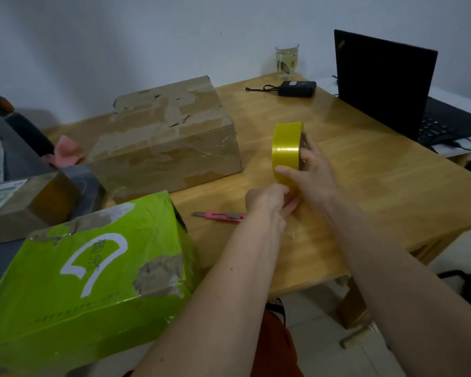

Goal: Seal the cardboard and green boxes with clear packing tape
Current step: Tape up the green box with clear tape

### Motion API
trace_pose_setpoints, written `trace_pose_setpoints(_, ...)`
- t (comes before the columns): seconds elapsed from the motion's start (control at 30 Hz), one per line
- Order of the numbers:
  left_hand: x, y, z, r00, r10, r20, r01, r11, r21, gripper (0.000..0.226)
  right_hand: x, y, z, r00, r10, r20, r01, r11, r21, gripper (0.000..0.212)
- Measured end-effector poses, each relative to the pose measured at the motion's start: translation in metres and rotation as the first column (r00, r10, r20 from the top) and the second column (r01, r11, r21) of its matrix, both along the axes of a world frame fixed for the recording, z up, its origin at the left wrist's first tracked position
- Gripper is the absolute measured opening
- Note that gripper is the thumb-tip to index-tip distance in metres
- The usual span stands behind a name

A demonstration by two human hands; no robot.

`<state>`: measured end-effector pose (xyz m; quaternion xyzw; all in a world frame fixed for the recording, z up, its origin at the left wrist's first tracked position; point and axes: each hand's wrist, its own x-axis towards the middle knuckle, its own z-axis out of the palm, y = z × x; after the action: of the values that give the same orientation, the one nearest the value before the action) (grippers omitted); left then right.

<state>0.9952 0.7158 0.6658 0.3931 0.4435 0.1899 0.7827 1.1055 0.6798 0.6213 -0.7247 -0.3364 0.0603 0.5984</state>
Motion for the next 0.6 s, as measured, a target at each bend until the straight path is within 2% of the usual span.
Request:
trace_pose_setpoints(0.07,-0.001,0.001,0.006,0.999,-0.046,-0.003,0.046,0.998,-0.030,0.019,0.006,-0.003,-0.004,0.998,0.025,0.065,-0.019,0.996,-0.092,0.038)
trace_pose_setpoints(0.2,-0.007,-0.002,0.017,0.998,-0.037,0.043,0.042,0.991,-0.124,0.018,0.006,-0.011,-0.006,0.985,-0.047,0.166,0.106,0.924,-0.367,0.040)
trace_pose_setpoints(0.37,-0.018,-0.020,0.032,0.981,0.065,0.182,-0.026,0.977,-0.212,0.016,-0.007,-0.015,0.004,0.980,-0.121,0.157,0.183,0.860,-0.476,0.028)
trace_pose_setpoints(0.53,-0.048,-0.036,0.054,0.987,0.016,0.162,-0.004,0.997,-0.075,0.008,-0.028,-0.024,0.012,0.976,-0.164,0.146,0.217,0.826,-0.521,0.045)
trace_pose_setpoints(0.6,-0.064,-0.042,0.060,0.989,-0.011,0.145,0.002,0.998,0.058,0.006,-0.038,-0.027,0.015,0.972,-0.211,0.099,0.232,0.825,-0.515,0.057)
